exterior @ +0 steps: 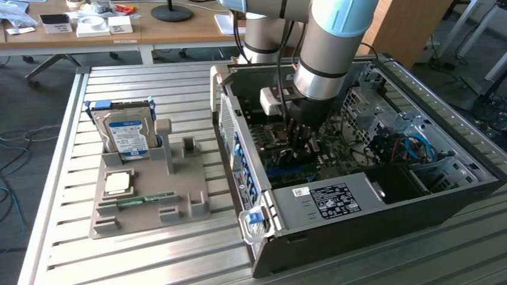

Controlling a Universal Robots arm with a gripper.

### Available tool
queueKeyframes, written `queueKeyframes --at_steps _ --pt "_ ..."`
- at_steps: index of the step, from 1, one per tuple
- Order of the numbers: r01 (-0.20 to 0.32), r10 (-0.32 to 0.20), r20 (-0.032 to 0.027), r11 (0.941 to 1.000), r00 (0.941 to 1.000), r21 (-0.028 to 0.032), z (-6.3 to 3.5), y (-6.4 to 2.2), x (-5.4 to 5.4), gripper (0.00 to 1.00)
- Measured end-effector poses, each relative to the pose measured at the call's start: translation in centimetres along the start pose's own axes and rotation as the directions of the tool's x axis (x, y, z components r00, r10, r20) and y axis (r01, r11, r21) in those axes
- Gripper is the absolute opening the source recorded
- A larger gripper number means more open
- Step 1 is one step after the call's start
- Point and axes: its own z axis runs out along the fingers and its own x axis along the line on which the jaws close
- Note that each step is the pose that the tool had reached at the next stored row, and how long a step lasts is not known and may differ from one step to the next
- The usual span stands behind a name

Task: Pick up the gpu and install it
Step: 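Insert the gpu into the slot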

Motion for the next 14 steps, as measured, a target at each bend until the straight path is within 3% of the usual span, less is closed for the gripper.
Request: queueKeyframes --at_steps 14 --pt "-0.007 0.007 -0.0003 1.0000 1.0000 0.0003 0.01 0.00 0.22 0.27"
